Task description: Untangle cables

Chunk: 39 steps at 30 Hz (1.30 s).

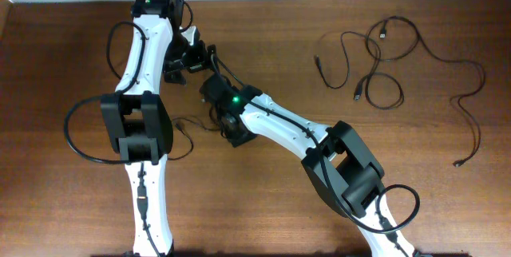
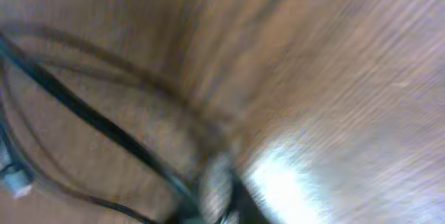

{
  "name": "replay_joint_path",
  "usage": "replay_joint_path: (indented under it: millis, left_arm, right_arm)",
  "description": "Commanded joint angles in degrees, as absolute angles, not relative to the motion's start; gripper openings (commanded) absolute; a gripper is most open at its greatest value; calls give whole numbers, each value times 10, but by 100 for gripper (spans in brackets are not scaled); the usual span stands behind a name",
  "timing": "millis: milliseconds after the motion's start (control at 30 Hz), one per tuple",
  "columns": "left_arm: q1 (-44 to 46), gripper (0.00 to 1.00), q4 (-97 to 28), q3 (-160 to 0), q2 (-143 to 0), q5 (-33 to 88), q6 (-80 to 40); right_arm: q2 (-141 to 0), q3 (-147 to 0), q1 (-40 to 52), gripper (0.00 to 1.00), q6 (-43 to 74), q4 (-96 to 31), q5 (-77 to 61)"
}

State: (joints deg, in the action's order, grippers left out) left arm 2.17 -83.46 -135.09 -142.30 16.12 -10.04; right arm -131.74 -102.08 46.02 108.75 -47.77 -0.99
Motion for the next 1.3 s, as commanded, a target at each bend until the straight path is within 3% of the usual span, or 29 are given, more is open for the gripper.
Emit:
replay_joint_path:
  millis: [0,133,267,300,467,567,700,733,767,800,900,1000,1100,1167,1233,1267]
  left_arm:
    - [22,99,-834,-1350,-1428,168,-95]
    - [22,99,-834,-1350,-1428,168,-95]
    - [22,99,-834,-1350,-1428,168,-95]
    - [22,99,-834,-1350,-1428,168,-95]
    - [22,99,-834,-1350,-1428,168,-95]
    - [22,99,-834,-1350,-1428,168,-95]
    - [22,99,-834,-1350,-1428,168,-95]
    - [22,99,-834,-1350,-1428,168,-95]
    - [22,99,-834,-1350,-1428,168,-95]
    - [22,99,-834,-1350,-1428,168,-95]
    - [22,99,-834,-1350,-1428,168,-95]
    - [22,99,-834,-1350,-1428,168,-95]
    - [28,99,-880,-1350,-1428,170,-76]
    - [36,99,-875,-1350,-1428,228,14]
    - [43,99,-878,-1350,-1428,345,134]
    - [45,99,-879,-1350,-1428,349,140]
  right_arm:
    - [-1325,-1015,457,4,1034,-511,14]
    - [-1278,-1022,416,4,938,-595,39]
    - [-1198,-1038,346,4,627,-684,37]
    - [-1185,-1038,308,4,557,-759,38]
    - [-1185,-1035,168,4,533,-931,159]
    - [-1187,-1034,90,4,534,-924,157]
    - [-1187,-1033,60,4,533,-920,170]
    - [-1187,-1033,59,14,533,-917,188]
    - [-1187,-1033,59,54,533,-913,194]
    - [-1187,-1033,59,81,533,-913,193]
    - [-1187,-1030,59,98,533,-910,194]
    - [-1187,-1030,59,99,525,-894,194]
    - [-1187,-1022,63,98,296,-874,114]
    - [-1187,-1009,68,99,176,-840,51]
    - [-1187,-994,71,99,159,-803,46]
    - [-1187,-986,71,99,159,-794,46]
